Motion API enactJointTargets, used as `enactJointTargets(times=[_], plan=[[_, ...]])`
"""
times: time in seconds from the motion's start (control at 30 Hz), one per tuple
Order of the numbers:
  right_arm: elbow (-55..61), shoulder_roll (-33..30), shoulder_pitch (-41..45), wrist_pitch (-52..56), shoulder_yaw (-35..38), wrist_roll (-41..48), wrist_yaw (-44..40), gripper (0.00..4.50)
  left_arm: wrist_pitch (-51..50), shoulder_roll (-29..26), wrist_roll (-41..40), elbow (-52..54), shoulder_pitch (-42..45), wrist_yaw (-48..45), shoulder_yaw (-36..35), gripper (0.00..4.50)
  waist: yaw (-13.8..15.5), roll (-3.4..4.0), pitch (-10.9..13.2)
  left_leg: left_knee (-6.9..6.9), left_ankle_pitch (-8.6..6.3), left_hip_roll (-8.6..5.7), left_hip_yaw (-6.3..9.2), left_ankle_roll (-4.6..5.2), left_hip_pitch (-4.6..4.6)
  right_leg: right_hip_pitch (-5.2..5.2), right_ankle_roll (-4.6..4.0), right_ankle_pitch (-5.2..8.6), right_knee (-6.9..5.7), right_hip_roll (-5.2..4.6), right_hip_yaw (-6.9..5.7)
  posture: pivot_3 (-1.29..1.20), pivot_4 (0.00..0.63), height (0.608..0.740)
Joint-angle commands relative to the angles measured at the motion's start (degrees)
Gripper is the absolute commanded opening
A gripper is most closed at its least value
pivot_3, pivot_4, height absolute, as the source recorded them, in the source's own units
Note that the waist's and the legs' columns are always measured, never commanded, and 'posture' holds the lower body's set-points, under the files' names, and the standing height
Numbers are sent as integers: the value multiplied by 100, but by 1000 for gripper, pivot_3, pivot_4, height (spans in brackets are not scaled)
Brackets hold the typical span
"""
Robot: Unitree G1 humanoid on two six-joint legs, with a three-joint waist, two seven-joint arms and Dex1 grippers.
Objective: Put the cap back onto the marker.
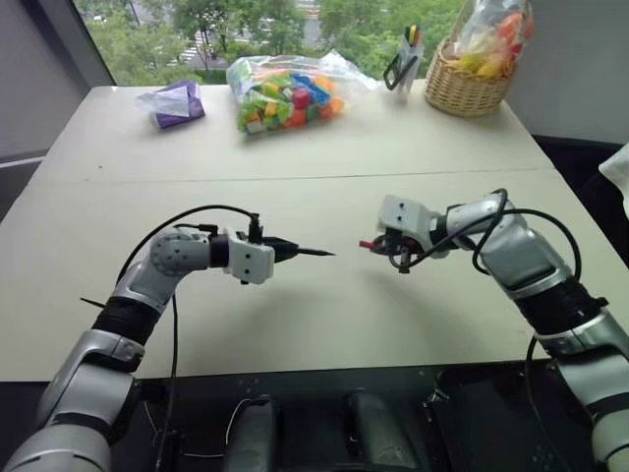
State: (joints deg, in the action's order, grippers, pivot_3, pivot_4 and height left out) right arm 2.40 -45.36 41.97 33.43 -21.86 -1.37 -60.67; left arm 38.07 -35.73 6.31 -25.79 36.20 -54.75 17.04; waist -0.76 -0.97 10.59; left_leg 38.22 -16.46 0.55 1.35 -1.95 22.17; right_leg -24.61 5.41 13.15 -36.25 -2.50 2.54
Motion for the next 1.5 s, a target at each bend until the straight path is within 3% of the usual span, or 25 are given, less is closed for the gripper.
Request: enactJointTargets(times=[0.03,0.2,0.37,1.5], plan=[[569,-156,-193,-518,189,-360,350,75,-393,15,-362,284,9,-42,-229,0,-2,0,0,0,0,0,0,0,1,0,0,0,0,0,0,0,150,740],[1127,84,-613,-827,255,-814,1113,75,-1247,118,-751,608,44,-128,-382,0,-11,-1,0,0,0,0,0,0,1,0,0,0,-1,1,0,0,150,740],[1400,370,-745,-706,266,-938,1367,75,-1574,134,-805,881,27,-218,-405,0,-17,-1,0,0,0,0,1,0,1,-1,0,0,-2,2,1,0,150,740],[1754,446,-447,-408,142,-1036,799,75,-1715,145,-637,1106,58,-305,-318,0,-6,0,0,1,0,-1,1,0,1,-1,0,0,-1,1,1,0,150,740]])
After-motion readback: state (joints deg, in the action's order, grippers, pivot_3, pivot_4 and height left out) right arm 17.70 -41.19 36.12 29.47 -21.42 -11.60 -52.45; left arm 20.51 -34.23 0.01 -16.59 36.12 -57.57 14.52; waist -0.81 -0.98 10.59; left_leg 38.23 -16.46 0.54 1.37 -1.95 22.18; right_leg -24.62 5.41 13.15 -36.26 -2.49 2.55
